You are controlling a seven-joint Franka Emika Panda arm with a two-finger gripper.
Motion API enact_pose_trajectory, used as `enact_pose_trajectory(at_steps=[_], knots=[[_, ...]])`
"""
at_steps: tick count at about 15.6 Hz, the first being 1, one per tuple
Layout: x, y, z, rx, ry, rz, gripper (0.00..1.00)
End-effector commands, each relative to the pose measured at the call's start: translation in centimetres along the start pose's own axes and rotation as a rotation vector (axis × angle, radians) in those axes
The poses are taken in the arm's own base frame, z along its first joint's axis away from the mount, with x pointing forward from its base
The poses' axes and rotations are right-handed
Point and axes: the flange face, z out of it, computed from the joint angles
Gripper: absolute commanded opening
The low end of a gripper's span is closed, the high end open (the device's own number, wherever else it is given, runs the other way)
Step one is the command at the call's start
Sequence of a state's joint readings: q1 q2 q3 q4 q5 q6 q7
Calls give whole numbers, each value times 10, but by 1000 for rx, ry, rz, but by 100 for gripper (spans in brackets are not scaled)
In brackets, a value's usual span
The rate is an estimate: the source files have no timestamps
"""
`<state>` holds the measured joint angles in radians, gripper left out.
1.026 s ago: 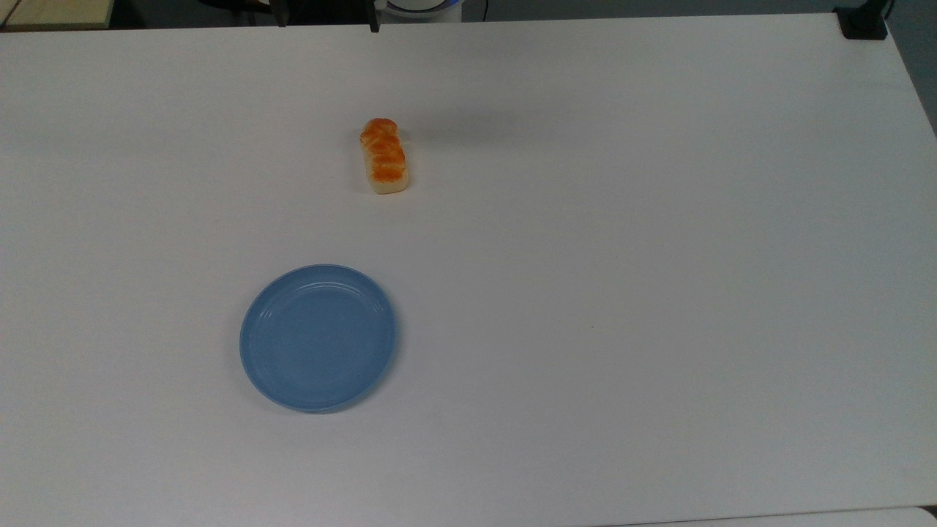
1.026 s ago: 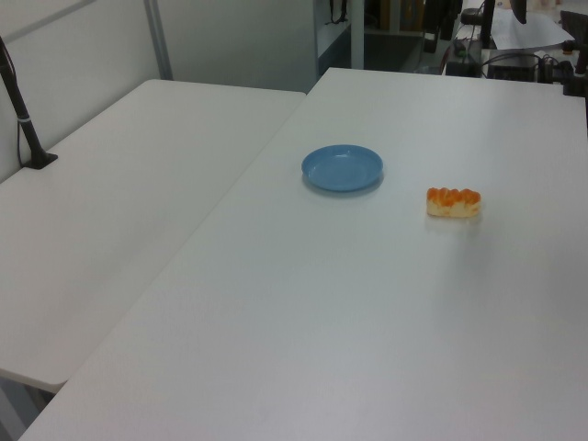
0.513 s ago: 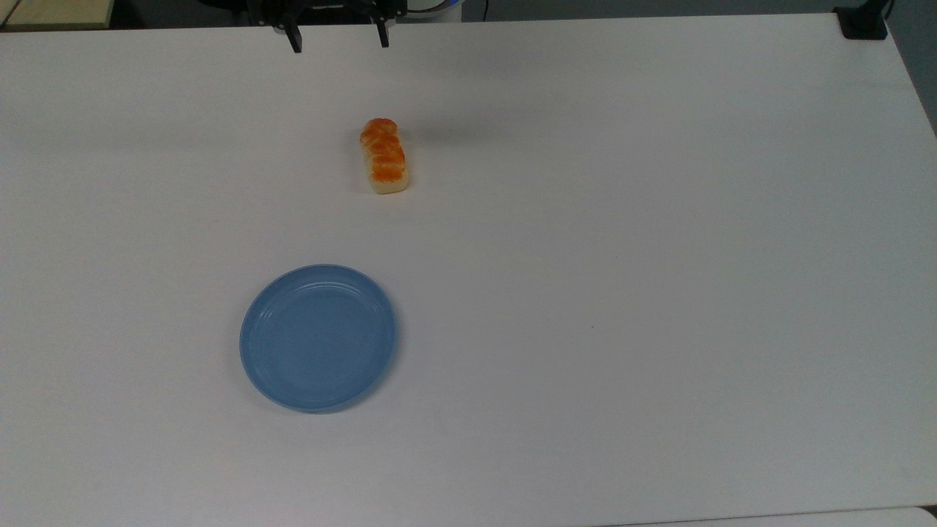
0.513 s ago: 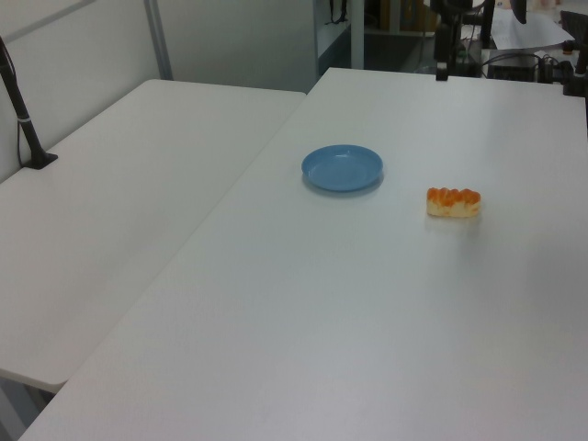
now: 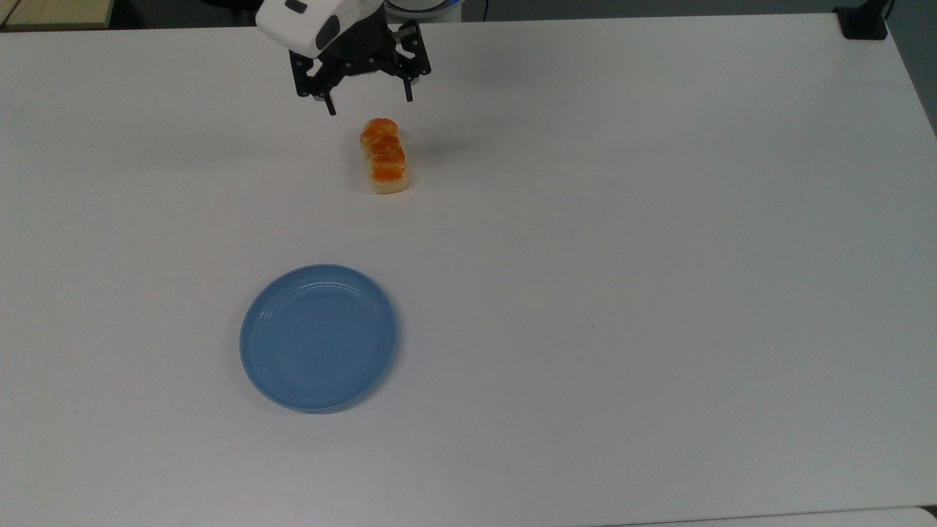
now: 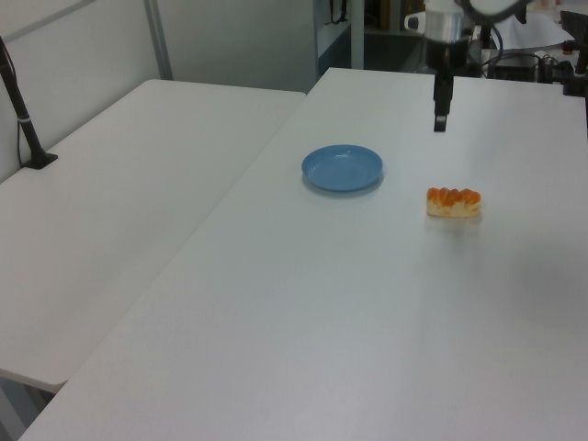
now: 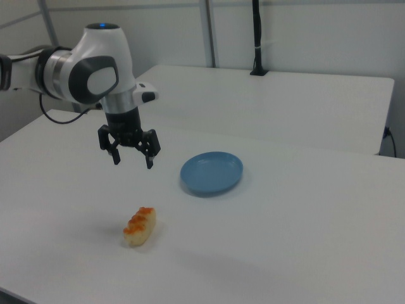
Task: Put the bread on a plate
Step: 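Lower the open gripper down over the orange-topped bread roll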
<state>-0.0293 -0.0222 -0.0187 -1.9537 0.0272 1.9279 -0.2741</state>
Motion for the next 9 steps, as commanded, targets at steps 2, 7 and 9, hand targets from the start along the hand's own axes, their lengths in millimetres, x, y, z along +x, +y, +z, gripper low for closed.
enact_pose_trajectory(at_steps=[2,7,9], knots=[[-32,-25,34,-52,1,-81,100],[-37,-28,61,-52,-50,-94,98],[-44,-27,84,-73,-103,-115,97]])
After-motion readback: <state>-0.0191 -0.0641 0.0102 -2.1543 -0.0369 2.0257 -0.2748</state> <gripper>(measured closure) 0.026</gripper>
